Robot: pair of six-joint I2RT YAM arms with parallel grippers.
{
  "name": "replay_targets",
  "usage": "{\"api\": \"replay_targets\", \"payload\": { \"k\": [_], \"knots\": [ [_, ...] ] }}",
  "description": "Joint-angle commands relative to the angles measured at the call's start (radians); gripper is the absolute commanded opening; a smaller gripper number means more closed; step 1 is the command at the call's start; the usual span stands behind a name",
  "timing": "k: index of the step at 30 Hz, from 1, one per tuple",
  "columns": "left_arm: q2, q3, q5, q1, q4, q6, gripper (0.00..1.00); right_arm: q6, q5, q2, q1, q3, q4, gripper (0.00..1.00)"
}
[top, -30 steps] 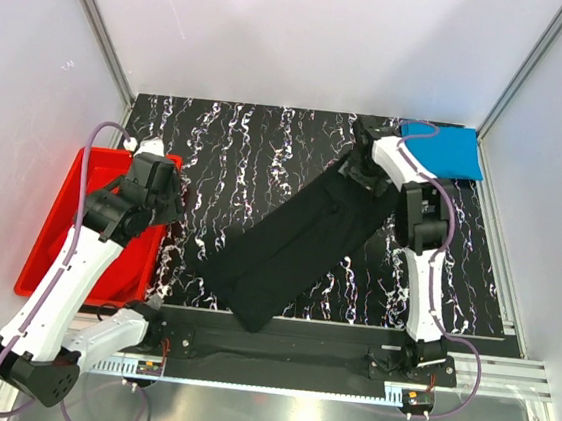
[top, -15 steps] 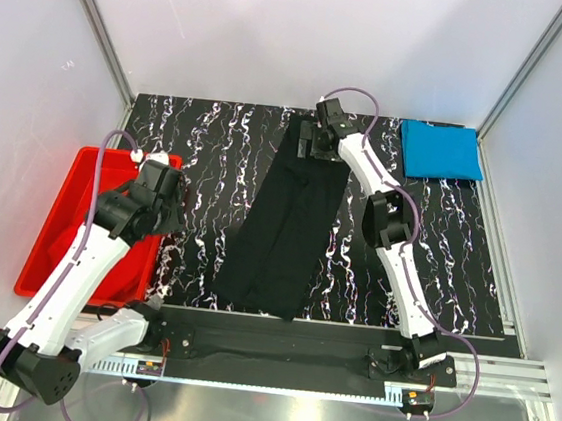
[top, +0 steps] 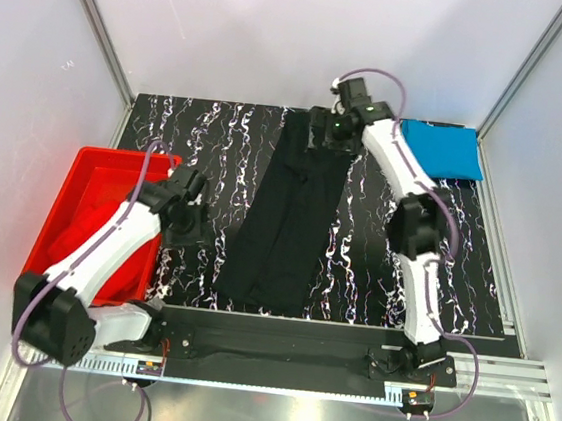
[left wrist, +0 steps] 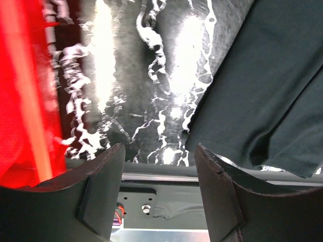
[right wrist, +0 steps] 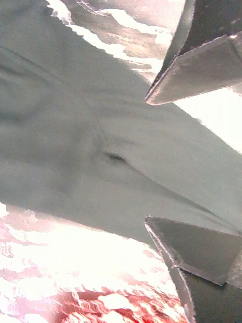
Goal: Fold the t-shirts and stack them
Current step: Fold the tshirt
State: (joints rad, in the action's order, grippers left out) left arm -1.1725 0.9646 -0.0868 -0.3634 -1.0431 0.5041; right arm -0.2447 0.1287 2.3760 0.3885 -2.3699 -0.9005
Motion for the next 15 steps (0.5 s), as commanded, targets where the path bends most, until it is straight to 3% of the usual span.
{"api": "replay_targets", "payload": {
  "k": [1, 5, 8, 9, 12, 15],
  "knots": [
    [-0.059, 0.013, 0.103, -0.006, 0.087, -0.044, 0.63, -0.024, 0.124, -0.283, 0.000, 0.247, -0.110, 1.00],
    [-0.124, 0.022, 0.133, -0.006, 0.115, -0.042, 0.62, -0.050, 0.204, -0.547, 0.035, 0.640, -0.015, 0.95],
    [-0.167, 0.016, 0.170, -0.011, 0.129, -0.023, 0.62, -0.071, 0.178, -0.665, 0.104, 0.857, 0.029, 0.79],
    [-0.174, 0.008, 0.167, -0.012, 0.129, -0.015, 0.61, -0.083, 0.186, -0.690, 0.133, 0.947, 0.046, 0.60],
    [-0.205, -0.020, 0.168, -0.012, 0.133, -0.006, 0.61, -0.139, 0.241, -0.768, 0.168, 1.111, 0.089, 0.58],
    [-0.223, -0.033, 0.179, -0.012, 0.137, -0.006, 0.60, -0.186, 0.331, -0.860, 0.223, 1.291, 0.178, 0.65]
  ]
}}
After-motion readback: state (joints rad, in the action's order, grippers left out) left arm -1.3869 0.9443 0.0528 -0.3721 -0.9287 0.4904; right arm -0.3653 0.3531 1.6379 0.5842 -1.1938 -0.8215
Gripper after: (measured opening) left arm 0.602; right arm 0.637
